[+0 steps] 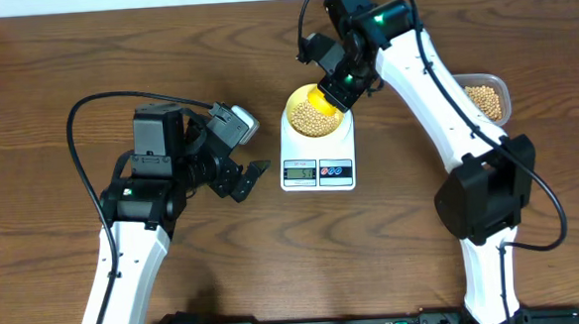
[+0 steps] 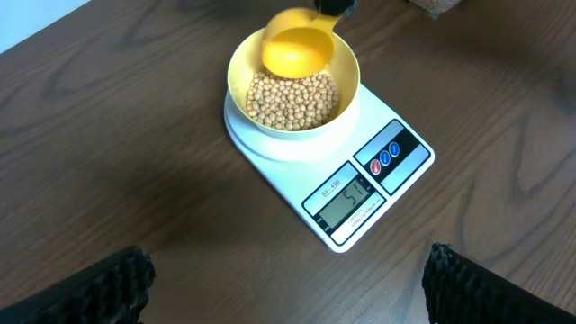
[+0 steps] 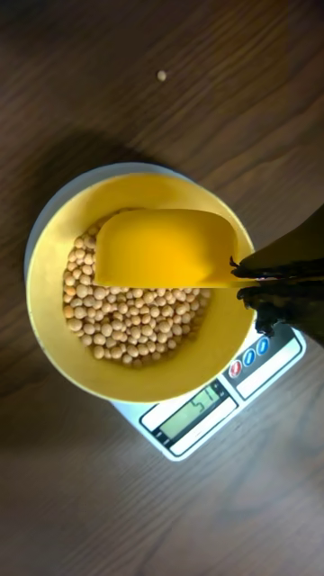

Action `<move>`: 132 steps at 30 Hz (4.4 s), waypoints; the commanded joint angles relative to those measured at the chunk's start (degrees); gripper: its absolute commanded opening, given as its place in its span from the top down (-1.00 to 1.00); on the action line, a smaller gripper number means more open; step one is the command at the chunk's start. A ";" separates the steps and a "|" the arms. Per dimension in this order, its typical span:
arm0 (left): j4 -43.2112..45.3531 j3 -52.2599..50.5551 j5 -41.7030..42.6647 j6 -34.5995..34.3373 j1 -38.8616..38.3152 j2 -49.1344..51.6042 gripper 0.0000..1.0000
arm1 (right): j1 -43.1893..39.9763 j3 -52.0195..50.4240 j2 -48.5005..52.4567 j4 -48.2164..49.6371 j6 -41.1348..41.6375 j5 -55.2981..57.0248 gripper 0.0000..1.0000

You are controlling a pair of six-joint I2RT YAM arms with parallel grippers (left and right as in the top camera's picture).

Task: Scoop item into bowl and weigh 50g on scale

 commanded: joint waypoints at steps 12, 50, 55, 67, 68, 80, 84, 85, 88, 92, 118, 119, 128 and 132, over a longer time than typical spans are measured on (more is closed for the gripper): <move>0.07 -0.24 0.26 0.55 0.15 0.39 -0.95 | 1.05 0.57 1.14 1.31 -2.23 0.70 0.98; 0.07 -0.24 0.26 0.55 0.15 0.39 -0.95 | 2.36 -0.39 1.97 0.98 -2.19 0.50 0.98; 0.07 -0.24 0.28 0.55 0.15 0.39 -0.95 | 2.43 -0.39 1.97 1.03 -2.19 0.52 0.98; 0.07 -0.24 0.26 0.55 0.15 0.39 -0.95 | 2.36 -1.68 1.97 1.79 -2.21 0.94 0.98; 0.07 -0.24 0.26 0.55 0.15 0.39 -0.95 | 2.36 -1.97 1.97 1.79 -2.21 0.94 0.98; 0.07 -0.24 0.28 0.55 0.15 0.39 -0.95 | 2.36 -2.62 1.97 2.56 -2.19 0.63 0.98; 0.04 -0.24 0.26 0.55 0.15 0.39 -0.95 | 2.25 -2.62 1.97 2.64 -1.51 -1.79 0.98; 0.07 -0.24 0.26 0.55 0.15 0.39 -0.95 | 2.12 -2.62 1.97 2.69 -1.51 -2.62 0.98; 0.04 -0.24 0.26 0.55 0.15 0.39 -0.95 | 1.75 -2.56 1.97 3.19 -1.46 -4.55 0.98; 0.07 -0.24 0.28 0.55 0.15 0.39 -0.95 | 1.51 -1.92 1.95 3.02 -0.87 -5.25 0.99; 0.07 -0.24 0.28 0.55 0.15 0.39 -0.95 | -5.68 3.91 1.29 -0.66 0.37 -20.41 0.98; 0.04 -0.24 0.26 0.55 0.15 0.39 -0.95 | -5.81 3.91 1.29 -1.14 0.37 -20.39 0.98; 0.04 -0.24 0.28 0.55 0.15 0.39 -0.95 | -6.32 6.62 1.29 -4.61 -0.68 -21.20 0.98; 0.07 -0.24 0.28 0.55 0.15 0.39 -0.95 | -6.32 9.18 1.29 -5.25 -0.68 -21.46 0.98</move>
